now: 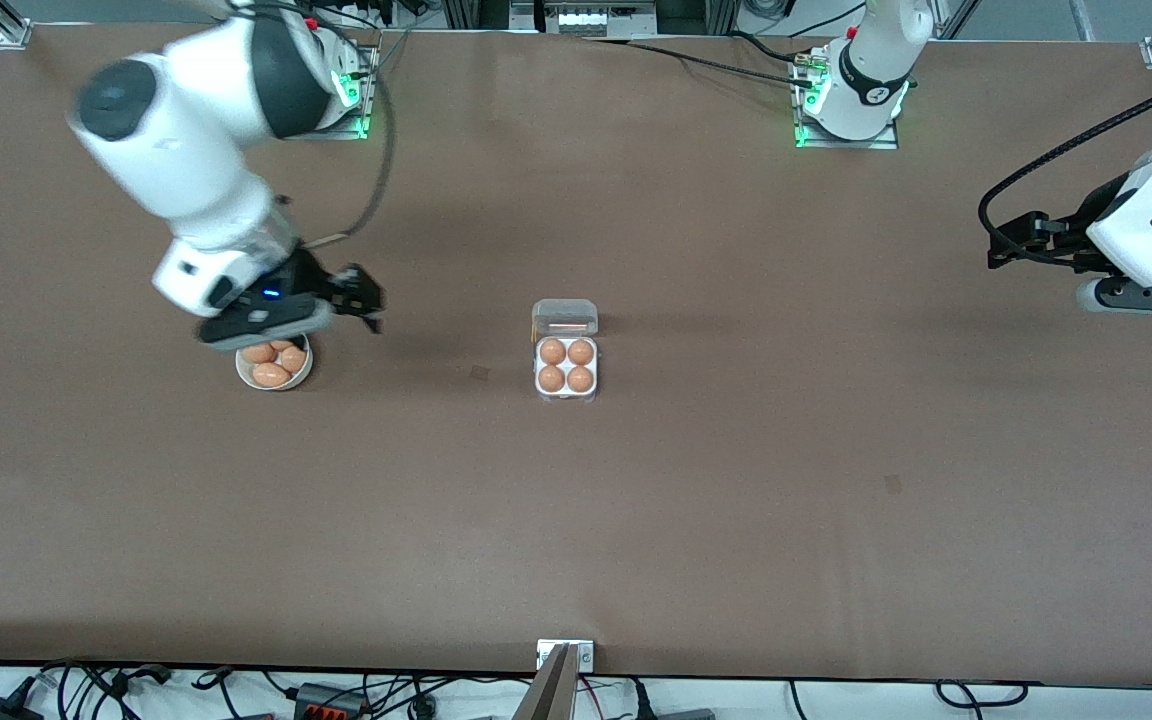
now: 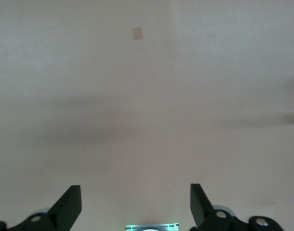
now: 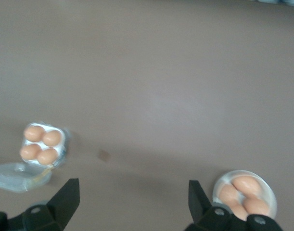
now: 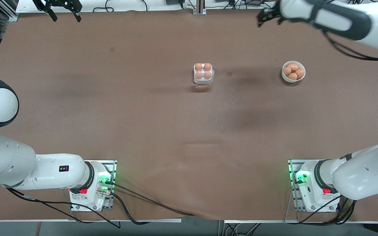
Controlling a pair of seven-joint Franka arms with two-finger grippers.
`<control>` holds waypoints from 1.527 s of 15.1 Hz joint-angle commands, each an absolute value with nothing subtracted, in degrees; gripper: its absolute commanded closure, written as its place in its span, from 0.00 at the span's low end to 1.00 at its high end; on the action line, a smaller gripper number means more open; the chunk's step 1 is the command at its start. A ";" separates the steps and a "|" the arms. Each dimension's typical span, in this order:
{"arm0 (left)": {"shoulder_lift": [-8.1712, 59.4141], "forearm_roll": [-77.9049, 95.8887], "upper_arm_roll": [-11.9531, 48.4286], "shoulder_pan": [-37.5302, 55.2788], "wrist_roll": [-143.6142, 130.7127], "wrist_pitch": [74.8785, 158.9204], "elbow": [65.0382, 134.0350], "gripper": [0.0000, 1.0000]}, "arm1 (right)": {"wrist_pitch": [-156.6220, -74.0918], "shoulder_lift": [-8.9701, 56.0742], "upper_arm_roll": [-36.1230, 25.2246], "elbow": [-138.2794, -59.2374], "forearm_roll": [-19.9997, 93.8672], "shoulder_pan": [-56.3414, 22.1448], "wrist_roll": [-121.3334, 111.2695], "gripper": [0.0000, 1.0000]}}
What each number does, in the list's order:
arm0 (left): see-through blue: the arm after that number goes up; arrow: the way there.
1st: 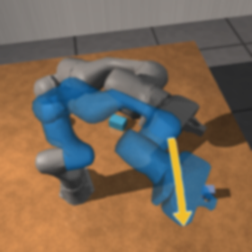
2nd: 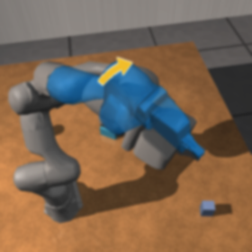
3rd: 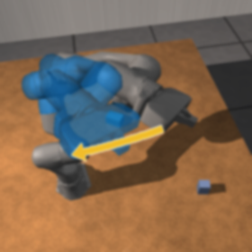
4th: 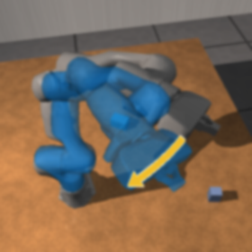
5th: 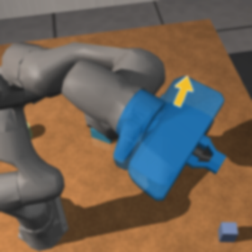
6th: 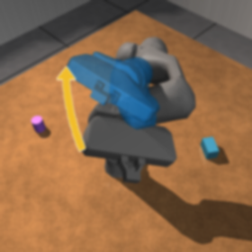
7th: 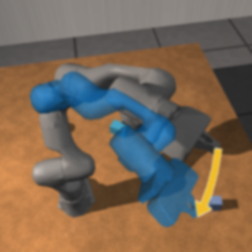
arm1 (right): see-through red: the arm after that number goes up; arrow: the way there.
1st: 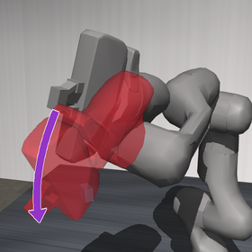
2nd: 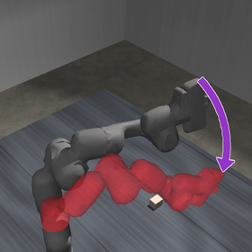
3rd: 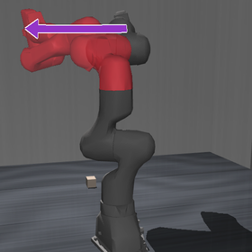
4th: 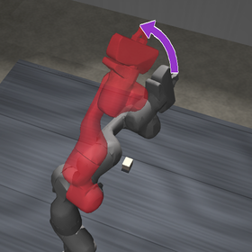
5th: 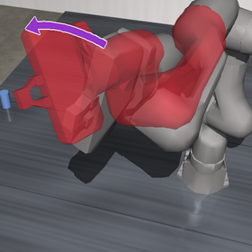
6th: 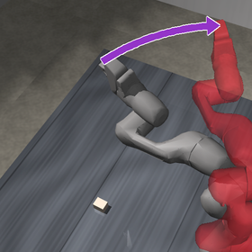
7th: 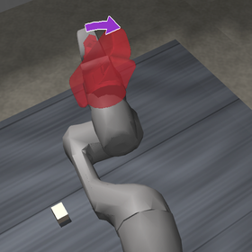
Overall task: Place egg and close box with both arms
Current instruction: 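Withdraw the right gripper while the left gripper reaches toward the box, then push the box lid shut with the left gripper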
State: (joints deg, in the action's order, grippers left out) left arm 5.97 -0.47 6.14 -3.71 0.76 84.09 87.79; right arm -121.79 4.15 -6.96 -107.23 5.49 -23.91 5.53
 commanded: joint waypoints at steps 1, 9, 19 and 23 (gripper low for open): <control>7.12 -0.26 6.15 -2.82 2.37 82.71 86.04 0.53 | -111.74 -0.35 -5.80 -105.92 5.01 -13.93 5.28 0.00; 7.21 0.53 8.43 1.05 0.71 80.08 86.66 0.99 | -82.72 4.30 -5.45 -82.28 -6.76 -3.51 5.09 0.00; 12.38 5.02 34.52 3.24 -31.35 95.32 96.23 0.99 | -82.27 4.92 4.22 -83.14 -2.90 9.84 6.06 0.00; 20.81 0.54 34.81 10.35 -40.23 106.93 97.21 0.99 | -81.91 4.92 4.13 -83.23 -2.64 9.93 5.80 0.00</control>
State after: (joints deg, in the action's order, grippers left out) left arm 16.53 3.03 34.51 8.26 -36.03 102.44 98.02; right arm -83.28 4.86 2.85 -84.29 -3.81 8.56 5.51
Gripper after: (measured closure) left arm 0.987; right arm 0.000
